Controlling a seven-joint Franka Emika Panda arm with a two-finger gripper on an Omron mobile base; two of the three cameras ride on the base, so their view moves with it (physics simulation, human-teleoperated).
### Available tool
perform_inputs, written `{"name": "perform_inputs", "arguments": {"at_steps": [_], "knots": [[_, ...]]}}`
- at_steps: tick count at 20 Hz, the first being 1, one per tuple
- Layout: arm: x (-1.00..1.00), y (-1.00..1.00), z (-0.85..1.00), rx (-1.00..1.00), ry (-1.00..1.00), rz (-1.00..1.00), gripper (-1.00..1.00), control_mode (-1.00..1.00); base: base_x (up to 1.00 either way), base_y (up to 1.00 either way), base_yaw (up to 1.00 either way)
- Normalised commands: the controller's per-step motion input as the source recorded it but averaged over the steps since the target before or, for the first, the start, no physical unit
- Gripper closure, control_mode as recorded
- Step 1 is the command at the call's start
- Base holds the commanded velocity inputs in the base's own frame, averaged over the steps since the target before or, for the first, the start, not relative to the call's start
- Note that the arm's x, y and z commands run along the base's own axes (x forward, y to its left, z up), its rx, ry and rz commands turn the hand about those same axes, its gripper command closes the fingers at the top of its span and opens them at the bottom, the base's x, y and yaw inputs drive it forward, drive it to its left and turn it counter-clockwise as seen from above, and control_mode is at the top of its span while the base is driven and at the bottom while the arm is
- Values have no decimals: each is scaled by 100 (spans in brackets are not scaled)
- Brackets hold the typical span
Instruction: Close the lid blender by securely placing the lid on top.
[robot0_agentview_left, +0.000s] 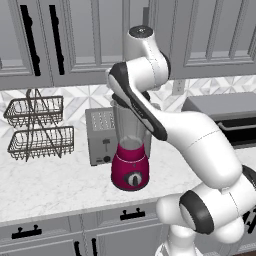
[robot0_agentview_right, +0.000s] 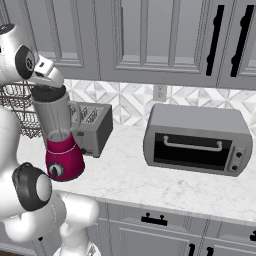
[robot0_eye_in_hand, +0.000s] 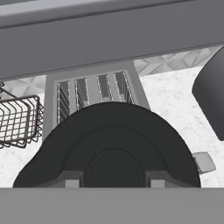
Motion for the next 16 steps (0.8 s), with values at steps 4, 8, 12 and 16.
{"name": "perform_inputs", "arguments": {"at_steps": [4,8,12,16], "knots": [[-18,0,0,0,18,0,100,-100,0,0,0],[0,0,1,0,5,0,100,-100,0,0,0],[-5,0,0,0,5,0,100,-100,0,0,0],[-31,0,0,0,1,0,100,-100,0,0,0]]}}
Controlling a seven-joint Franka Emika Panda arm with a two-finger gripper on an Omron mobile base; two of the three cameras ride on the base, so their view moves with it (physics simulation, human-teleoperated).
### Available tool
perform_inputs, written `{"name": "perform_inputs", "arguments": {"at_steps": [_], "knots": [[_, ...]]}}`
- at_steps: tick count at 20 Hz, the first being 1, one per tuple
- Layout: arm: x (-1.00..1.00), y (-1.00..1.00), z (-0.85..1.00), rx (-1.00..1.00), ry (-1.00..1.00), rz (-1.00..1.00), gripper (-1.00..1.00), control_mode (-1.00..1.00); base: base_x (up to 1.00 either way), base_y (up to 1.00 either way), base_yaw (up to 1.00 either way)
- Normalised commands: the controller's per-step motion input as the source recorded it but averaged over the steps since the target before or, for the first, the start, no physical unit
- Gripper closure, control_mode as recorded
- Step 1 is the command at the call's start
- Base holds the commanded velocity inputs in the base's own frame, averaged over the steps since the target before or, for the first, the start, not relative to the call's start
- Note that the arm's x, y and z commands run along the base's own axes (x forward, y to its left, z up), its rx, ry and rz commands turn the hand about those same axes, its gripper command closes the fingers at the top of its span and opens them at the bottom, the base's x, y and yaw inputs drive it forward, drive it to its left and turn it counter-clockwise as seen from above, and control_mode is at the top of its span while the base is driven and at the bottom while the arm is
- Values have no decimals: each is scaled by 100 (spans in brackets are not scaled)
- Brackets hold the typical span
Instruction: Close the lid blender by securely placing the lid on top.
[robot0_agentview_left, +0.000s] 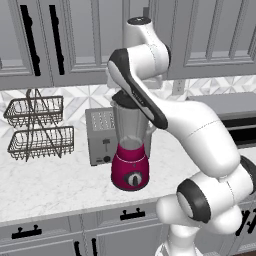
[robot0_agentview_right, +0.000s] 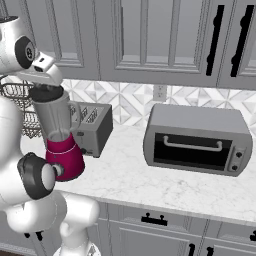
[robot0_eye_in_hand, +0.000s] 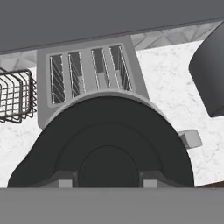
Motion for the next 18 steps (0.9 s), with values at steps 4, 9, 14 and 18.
{"name": "perform_inputs", "arguments": {"at_steps": [4,9,14,18], "knots": [[-16,0,-1,0,0,0,100,-100,0,0,0],[7,0,-2,0,0,0,100,-100,0,0,0],[29,0,-2,0,0,0,100,-100,0,0,0],[31,0,-3,0,0,1,100,-100,0,0,0]]}}
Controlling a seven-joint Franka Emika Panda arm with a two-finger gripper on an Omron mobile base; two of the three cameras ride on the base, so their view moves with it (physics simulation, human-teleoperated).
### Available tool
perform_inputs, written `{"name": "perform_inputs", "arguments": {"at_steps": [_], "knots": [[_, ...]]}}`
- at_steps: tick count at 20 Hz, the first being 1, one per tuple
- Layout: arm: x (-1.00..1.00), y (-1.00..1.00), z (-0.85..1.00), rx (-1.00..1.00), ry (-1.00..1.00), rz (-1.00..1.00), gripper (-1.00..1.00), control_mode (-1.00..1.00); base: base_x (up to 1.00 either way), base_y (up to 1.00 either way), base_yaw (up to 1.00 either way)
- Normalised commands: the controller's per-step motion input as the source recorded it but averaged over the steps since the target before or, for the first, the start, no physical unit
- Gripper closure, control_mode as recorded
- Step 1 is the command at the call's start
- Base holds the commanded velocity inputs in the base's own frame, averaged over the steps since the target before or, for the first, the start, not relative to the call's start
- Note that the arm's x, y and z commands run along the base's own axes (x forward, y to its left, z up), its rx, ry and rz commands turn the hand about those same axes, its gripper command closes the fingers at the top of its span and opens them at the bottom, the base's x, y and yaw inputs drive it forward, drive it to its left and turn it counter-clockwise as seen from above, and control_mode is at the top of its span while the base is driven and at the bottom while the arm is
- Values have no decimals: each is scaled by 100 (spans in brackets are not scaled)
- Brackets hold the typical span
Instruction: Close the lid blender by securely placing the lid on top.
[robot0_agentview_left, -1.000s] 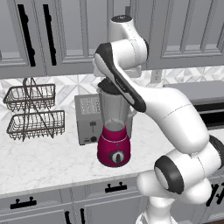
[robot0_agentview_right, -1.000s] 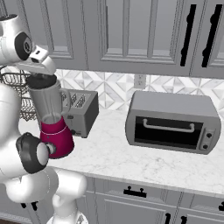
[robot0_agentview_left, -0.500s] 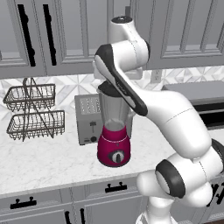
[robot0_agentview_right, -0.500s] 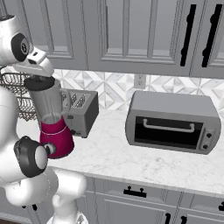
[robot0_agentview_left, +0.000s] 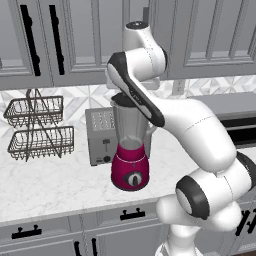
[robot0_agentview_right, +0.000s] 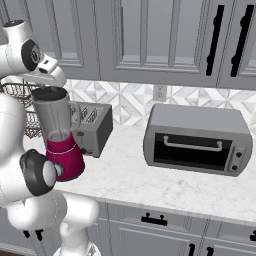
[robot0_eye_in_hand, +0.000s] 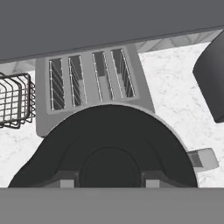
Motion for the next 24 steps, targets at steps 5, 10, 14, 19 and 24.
{"name": "perform_inputs", "arguments": {"at_steps": [5,10,14,19,24], "knots": [[4,0,-1,0,-6,0,100,-100,0,0,0],[-1,0,-7,-1,-17,0,100,-100,0,0,0],[-2,0,-19,-3,-20,0,100,-100,0,0,0],[-1,0,-32,-4,-16,0,100,-100,0,0,0],[0,0,-20,-2,-10,0,100,-100,0,0,0]]}}
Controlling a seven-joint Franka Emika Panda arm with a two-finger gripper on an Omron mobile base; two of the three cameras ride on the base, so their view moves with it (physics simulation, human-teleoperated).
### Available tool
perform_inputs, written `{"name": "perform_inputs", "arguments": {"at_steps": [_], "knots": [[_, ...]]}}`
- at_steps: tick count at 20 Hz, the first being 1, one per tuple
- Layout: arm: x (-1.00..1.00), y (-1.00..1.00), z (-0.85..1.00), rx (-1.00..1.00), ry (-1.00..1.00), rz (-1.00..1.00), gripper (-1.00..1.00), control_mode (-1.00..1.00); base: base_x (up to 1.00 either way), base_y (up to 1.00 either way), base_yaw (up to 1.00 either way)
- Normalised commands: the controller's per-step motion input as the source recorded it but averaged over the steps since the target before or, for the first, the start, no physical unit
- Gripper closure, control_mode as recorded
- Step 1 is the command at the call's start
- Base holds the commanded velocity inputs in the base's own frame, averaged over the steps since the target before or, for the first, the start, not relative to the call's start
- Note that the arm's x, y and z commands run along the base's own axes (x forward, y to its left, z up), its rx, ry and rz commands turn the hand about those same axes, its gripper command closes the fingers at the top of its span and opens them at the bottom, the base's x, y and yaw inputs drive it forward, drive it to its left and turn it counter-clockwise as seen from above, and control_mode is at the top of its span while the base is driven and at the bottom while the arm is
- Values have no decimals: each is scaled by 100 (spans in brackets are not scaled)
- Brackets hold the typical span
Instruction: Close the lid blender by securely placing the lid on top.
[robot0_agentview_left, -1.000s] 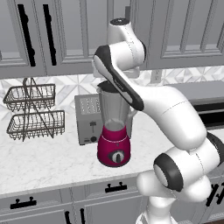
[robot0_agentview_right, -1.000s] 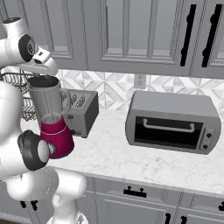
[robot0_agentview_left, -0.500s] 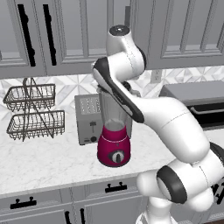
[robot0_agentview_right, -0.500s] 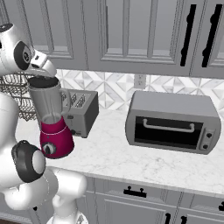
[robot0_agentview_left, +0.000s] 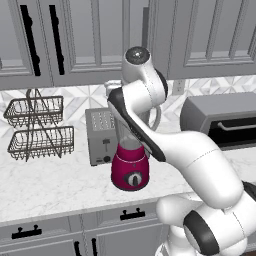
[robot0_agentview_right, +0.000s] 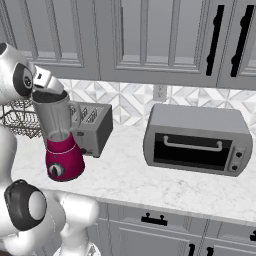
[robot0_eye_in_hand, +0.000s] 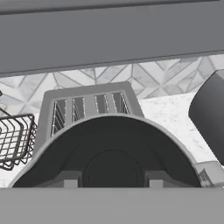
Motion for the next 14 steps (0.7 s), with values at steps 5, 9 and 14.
{"name": "perform_inputs", "arguments": {"at_steps": [5,9,14], "knots": [[-2,0,-26,0,0,0,-100,-100,0,0,0],[0,0,-11,0,-1,0,-100,-100,0,0,0],[-6,0,0,0,-6,1,-100,-100,0,0,0]]}}
